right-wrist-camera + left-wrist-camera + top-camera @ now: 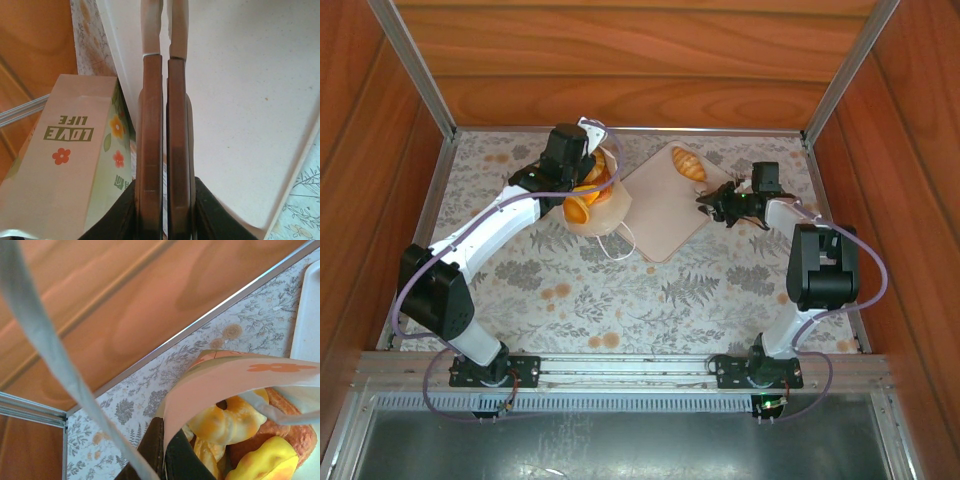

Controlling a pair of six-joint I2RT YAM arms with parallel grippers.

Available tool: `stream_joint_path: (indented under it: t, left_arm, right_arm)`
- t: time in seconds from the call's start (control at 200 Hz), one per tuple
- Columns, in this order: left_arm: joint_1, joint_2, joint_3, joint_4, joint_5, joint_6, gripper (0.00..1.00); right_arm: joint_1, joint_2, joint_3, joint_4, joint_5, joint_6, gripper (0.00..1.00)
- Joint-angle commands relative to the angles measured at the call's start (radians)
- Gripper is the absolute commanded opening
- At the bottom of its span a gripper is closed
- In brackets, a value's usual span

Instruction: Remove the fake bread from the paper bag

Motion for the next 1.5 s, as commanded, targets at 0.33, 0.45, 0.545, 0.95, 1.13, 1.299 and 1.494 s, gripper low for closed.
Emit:
stream_joint_path:
  t: [0.33,0.45,0.545,0.95,1.13,1.299,1.494]
  left_arm:
    - [-0.011,-0.006,0.009,0.036,-0.025,0.014,0.0]
    - [-0.012,-0.012,0.006,0.035,-0.026,0.012,0.0]
    - [-0.014,-0.016,0.002,0.035,-0.025,0.011,0.0]
    - [-0.017,-0.02,0.0,0.033,-0.018,0.007,0.0]
    - [-0.018,-0.022,-0.006,0.033,-0.003,-0.003,0.0]
    - [-0.018,-0.022,-0.008,0.034,0.006,-0.005,0.0]
    - [-0.018,-0.017,-0.009,0.032,0.004,0.002,0.0]
  right_arm:
    - [-0.008,0.118,0.103,-0.001,-0.027,-0.035,0.25]
    - [-0.008,0.125,0.129,-0.018,-0.014,-0.047,0.25]
    - [-0.008,0.124,0.141,-0.024,0.002,-0.055,0.25]
    - [-0.009,0.166,0.2,-0.054,0.027,-0.077,0.24]
    - [-0.008,0.153,0.189,-0.067,0.01,-0.087,0.24]
    - [-0.002,0.03,0.107,-0.074,-0.023,-0.111,0.25]
    - [0.049,-0.206,0.048,-0.241,-0.018,-0.247,0.25]
